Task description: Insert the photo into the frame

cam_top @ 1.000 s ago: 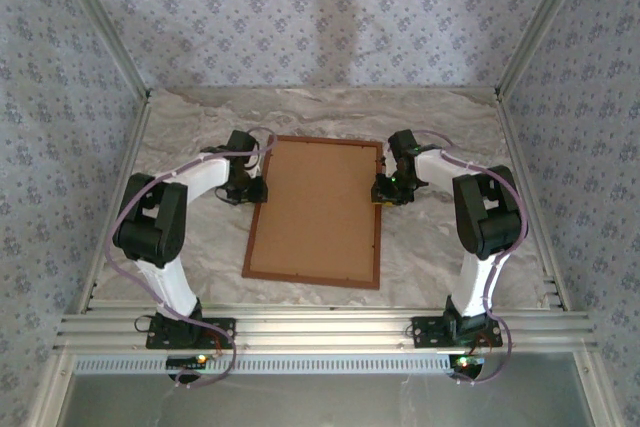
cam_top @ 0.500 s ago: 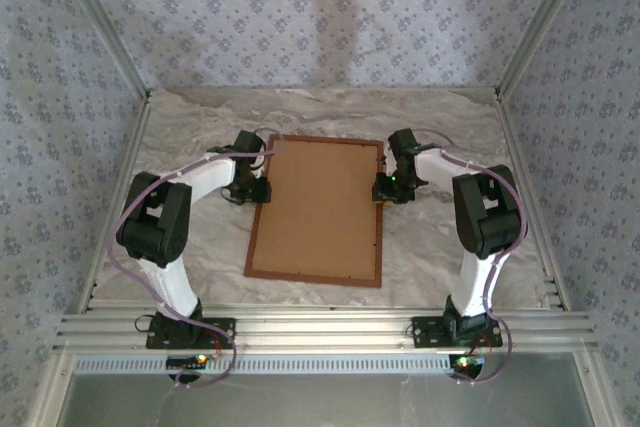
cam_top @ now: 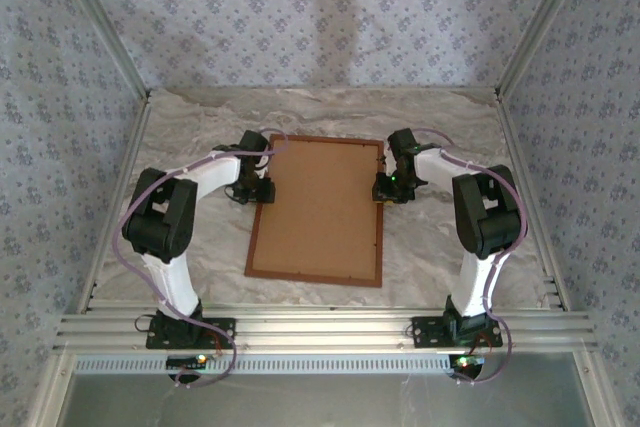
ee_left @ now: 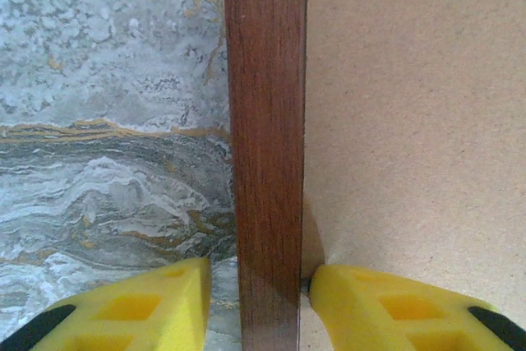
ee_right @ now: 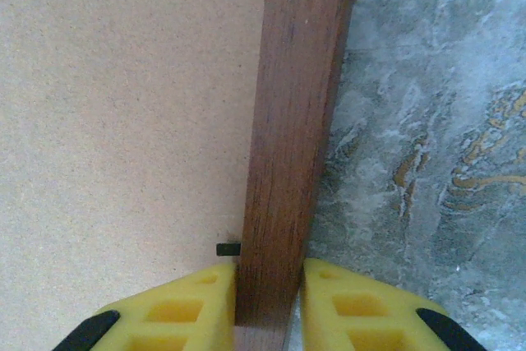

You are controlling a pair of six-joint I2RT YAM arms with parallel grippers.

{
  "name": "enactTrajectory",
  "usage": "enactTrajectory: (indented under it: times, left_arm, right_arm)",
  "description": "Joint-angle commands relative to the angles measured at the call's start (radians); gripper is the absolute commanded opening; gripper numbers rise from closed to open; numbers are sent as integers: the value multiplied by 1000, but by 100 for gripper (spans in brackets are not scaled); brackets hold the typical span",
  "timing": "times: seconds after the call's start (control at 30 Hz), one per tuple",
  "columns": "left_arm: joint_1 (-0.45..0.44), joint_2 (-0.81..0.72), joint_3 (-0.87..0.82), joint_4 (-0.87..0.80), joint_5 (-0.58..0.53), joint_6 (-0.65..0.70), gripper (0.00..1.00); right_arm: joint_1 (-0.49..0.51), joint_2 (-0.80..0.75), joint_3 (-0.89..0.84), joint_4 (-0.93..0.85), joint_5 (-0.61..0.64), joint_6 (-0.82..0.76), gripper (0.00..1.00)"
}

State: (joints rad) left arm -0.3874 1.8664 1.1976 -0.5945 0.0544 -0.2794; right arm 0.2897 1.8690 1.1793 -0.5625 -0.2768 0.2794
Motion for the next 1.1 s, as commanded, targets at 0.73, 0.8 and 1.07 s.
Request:
enactTrajectory:
  times: [0.73,0.8,1.07]
  left_arm:
    - [9,-387,-303,-75,63,-95,40]
    - [6,-407,-323,-78,80,-105,37]
    - [-9,-398,-348,-130,115,-115,32]
  right_arm:
    - [17,44,2,6,-16,-26,25]
    - [17,44,0,6,-16,-26,25]
    - [17,43,-4,7,-15,-26,25]
